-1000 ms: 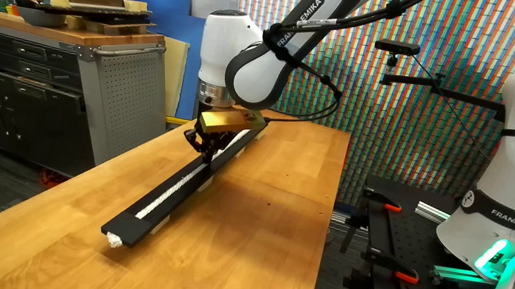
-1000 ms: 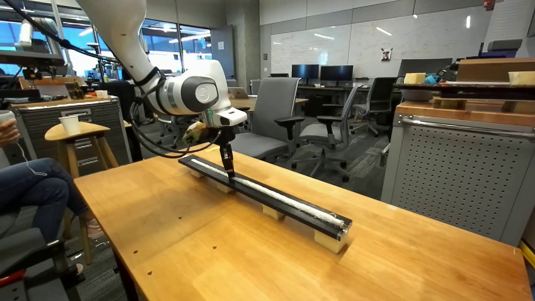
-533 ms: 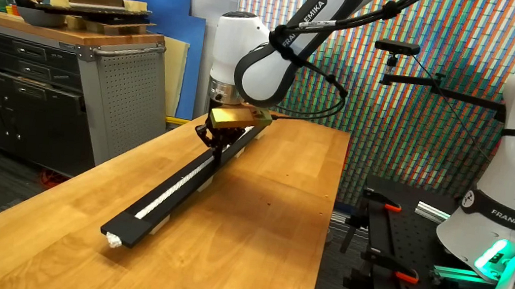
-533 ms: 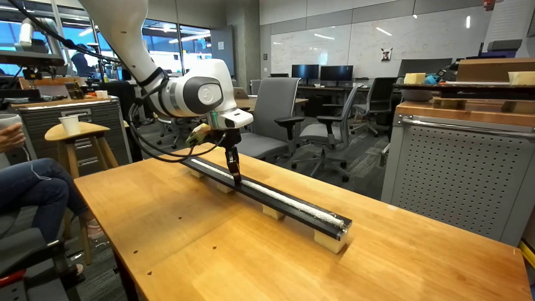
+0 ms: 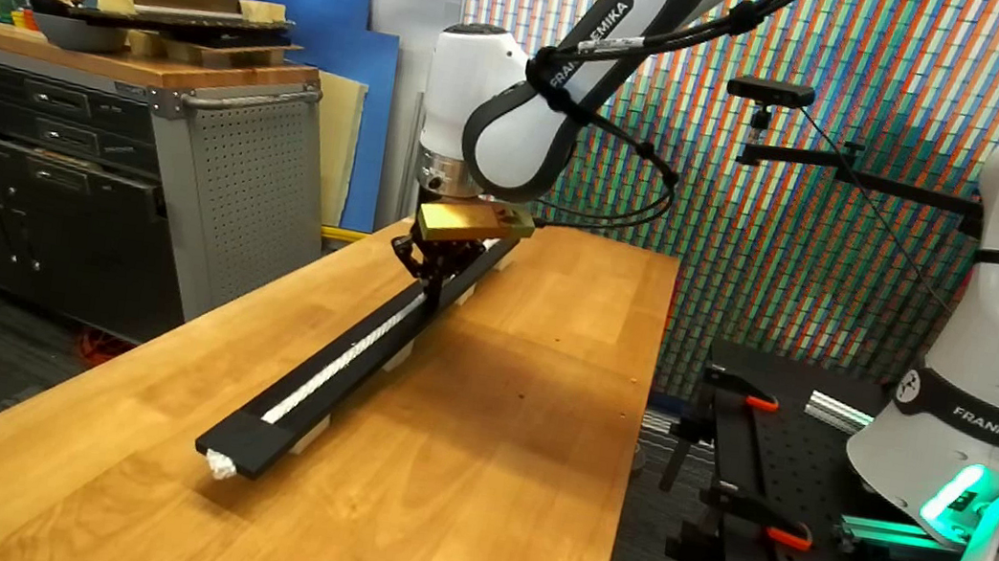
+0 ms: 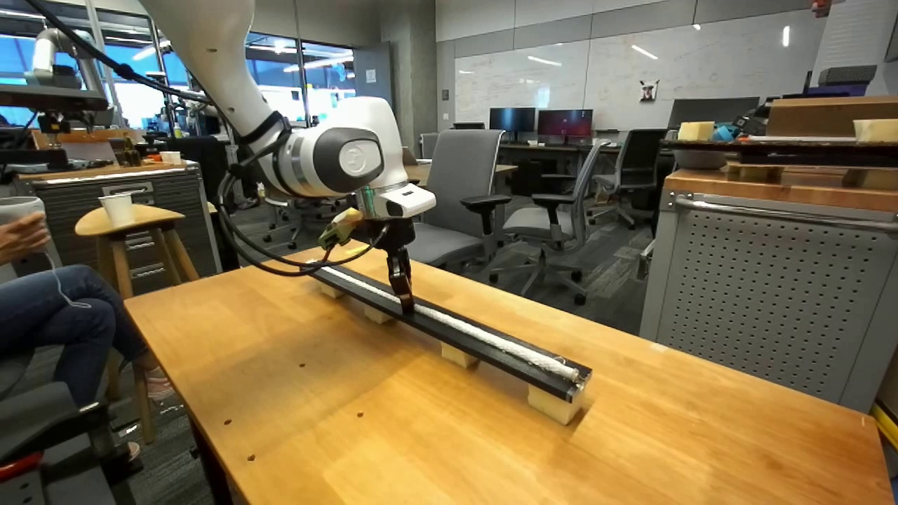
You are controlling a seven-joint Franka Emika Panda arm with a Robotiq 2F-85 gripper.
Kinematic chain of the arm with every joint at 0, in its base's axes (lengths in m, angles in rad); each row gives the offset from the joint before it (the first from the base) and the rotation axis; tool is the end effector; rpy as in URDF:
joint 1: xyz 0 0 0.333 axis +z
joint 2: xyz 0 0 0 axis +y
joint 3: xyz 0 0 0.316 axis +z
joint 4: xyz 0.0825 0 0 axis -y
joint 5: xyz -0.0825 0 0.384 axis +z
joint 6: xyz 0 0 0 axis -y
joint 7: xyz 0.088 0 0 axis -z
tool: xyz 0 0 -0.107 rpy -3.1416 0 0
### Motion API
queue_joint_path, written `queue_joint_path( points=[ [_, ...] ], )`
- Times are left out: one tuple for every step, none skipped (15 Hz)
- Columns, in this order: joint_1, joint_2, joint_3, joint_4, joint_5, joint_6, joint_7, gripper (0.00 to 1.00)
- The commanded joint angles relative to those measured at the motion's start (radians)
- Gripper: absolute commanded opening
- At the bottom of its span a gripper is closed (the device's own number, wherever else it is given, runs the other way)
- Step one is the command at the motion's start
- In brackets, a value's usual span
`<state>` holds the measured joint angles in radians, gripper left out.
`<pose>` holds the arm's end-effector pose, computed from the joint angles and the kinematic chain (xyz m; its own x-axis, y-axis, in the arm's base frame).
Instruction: Put the rope in the groove then press down on the rope
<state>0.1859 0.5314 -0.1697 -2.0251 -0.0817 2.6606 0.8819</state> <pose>0.6114 0.0146 0.1959 0.7100 -0.6845 0.1656 -0.6946 -0.7194 0.0044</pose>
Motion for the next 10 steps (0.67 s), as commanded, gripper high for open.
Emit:
queue_joint_path(
  points=[
    [-0.020, -0.020, -0.008, -0.027, 0.022, 0.014, -0.006, 0.09],
    [-0.022, -0.020, -0.008, -0.027, 0.026, 0.014, -0.006, 0.09],
    [-0.024, -0.021, -0.008, -0.027, 0.029, 0.014, -0.006, 0.08],
    [-0.024, -0.024, -0.010, -0.029, 0.028, 0.015, -0.004, 0.08],
    [-0.021, -0.027, -0.012, -0.032, 0.025, 0.016, 0.000, 0.08],
    [-0.018, -0.030, -0.016, -0.034, 0.020, 0.017, 0.004, 0.08],
    [-0.017, -0.032, -0.020, -0.035, 0.018, 0.016, 0.007, 0.08],
    [-0.017, -0.035, -0.022, -0.037, 0.018, 0.017, 0.007, 0.10],
    [-0.016, -0.038, -0.023, -0.041, 0.016, 0.019, 0.007, 0.09],
    [-0.015, -0.041, -0.024, -0.044, 0.016, 0.019, 0.006, 0.09]
  ],
)
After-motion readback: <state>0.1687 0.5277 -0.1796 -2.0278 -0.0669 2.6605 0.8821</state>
